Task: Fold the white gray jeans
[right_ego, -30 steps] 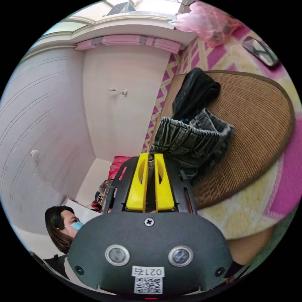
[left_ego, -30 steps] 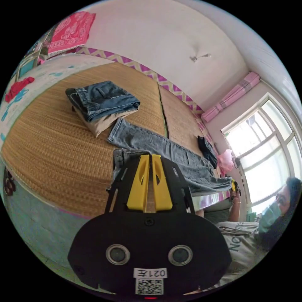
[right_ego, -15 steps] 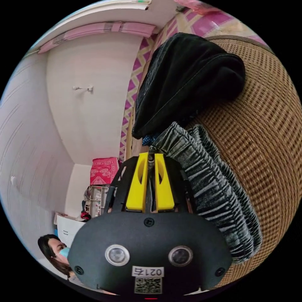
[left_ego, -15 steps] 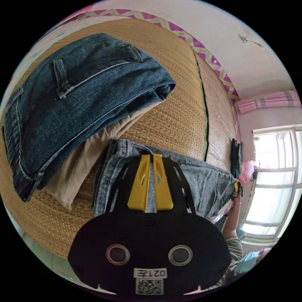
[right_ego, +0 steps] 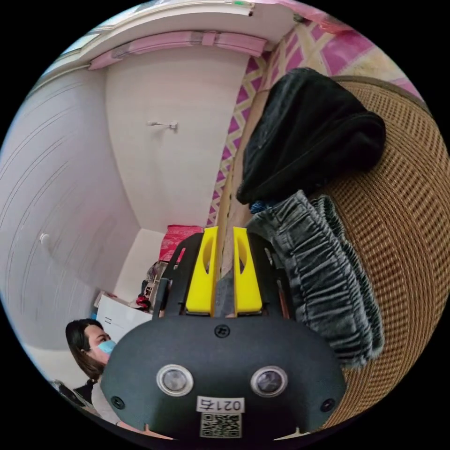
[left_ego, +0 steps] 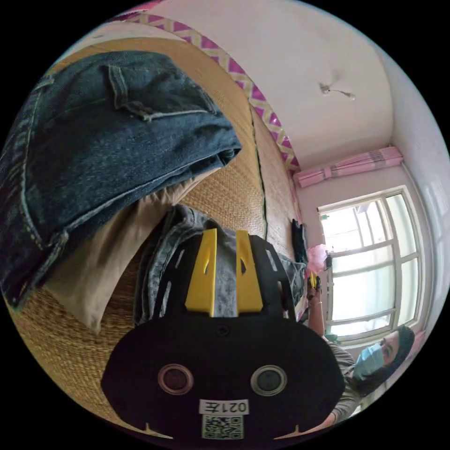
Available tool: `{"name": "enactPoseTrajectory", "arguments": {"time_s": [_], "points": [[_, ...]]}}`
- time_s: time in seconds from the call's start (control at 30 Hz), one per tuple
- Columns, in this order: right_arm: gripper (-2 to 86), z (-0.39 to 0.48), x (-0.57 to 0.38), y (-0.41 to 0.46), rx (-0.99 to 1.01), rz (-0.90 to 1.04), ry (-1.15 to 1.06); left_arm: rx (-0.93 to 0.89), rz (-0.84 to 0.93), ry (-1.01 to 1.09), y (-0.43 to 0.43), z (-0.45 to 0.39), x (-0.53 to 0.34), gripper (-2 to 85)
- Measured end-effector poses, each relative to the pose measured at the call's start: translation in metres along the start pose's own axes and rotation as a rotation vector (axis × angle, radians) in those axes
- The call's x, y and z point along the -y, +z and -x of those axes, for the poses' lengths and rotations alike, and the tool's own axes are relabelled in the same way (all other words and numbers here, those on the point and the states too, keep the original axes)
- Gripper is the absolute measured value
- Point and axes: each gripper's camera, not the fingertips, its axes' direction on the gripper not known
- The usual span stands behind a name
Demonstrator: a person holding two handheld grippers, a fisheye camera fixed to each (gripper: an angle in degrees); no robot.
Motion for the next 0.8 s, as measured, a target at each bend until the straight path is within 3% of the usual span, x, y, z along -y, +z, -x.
{"name": "enactPoseTrajectory", "arguments": {"time_s": [0.07, 0.13, 0.27, 0.4, 0.47, 0.5, 0.67, 0.8], "points": [[3.9, 0.022, -0.015, -0.006, 0.021, 0.000, -0.052, -0.020, -0.050, 0.057, -0.018, -0.011, -0.027, 5.0], [2.1, 0.050, -0.037, 0.006, 0.018, 0.049, -0.124, 0.033, 0.009, 0.097, -0.009, -0.023, -0.048, 4.7], [0.5, 0.079, -0.066, 0.051, 0.058, 0.185, -0.196, 0.231, 0.094, 0.225, 0.042, -0.065, -0.084, 6.0], [-0.3, 0.112, -0.094, 0.110, 0.035, 0.322, -0.263, 0.308, 0.144, 0.388, 0.097, -0.116, -0.098, 5.8], [-0.4, 0.128, -0.100, 0.138, -0.017, 0.374, -0.318, 0.409, 0.181, 0.373, 0.125, -0.120, -0.096, 3.4], [-0.5, 0.139, -0.103, 0.161, -0.068, 0.414, -0.361, 0.491, 0.196, 0.352, 0.140, -0.115, -0.093, 1.3], [-0.8, 0.188, -0.111, 0.267, -0.315, 0.552, -0.615, 0.441, 0.129, 0.236, 0.136, -0.104, -0.088, -0.8], [-1.0, 0.207, -0.120, 0.367, -0.711, 0.662, -0.890, 0.377, 0.011, 0.274, 0.096, -0.130, -0.114, -0.9]]}}
